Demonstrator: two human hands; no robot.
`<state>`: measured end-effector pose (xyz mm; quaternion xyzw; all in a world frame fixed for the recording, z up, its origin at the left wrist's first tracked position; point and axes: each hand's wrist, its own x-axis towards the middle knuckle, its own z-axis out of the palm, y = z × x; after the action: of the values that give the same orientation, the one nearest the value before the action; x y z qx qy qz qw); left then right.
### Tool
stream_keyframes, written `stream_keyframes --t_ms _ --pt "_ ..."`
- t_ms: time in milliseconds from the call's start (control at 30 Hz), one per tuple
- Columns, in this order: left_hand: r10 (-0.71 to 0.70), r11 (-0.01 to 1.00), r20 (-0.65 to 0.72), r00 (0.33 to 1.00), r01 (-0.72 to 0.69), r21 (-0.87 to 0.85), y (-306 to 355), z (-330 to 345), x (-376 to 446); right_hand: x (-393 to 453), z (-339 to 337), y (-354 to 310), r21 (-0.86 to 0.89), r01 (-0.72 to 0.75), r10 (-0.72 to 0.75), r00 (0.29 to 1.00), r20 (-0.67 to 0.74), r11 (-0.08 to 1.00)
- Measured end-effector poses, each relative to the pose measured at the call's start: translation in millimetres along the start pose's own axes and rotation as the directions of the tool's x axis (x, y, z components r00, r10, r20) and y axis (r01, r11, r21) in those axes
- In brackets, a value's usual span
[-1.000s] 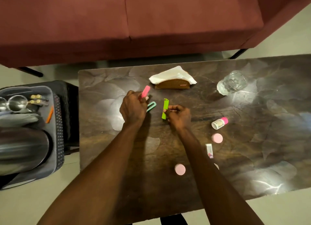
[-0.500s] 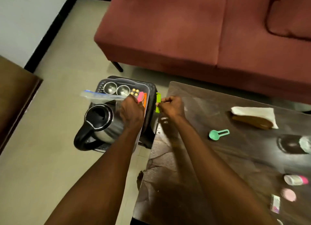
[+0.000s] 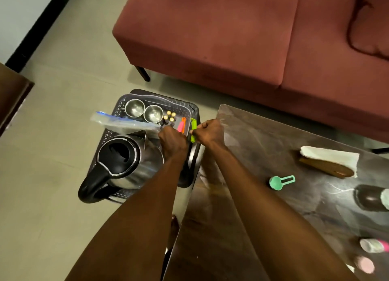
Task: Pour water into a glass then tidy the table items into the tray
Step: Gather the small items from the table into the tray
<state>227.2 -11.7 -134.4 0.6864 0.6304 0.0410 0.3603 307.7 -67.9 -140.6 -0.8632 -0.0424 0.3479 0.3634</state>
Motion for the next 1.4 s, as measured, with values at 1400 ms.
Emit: stream_keyframes --t_ms 1400 --pt "0.216 0.971 -0.024 0.976 -0.218 -0.101 -26 6 -114 -70 -56 77 0.147 -0.005 0.049 0.952 -0.301 0.989"
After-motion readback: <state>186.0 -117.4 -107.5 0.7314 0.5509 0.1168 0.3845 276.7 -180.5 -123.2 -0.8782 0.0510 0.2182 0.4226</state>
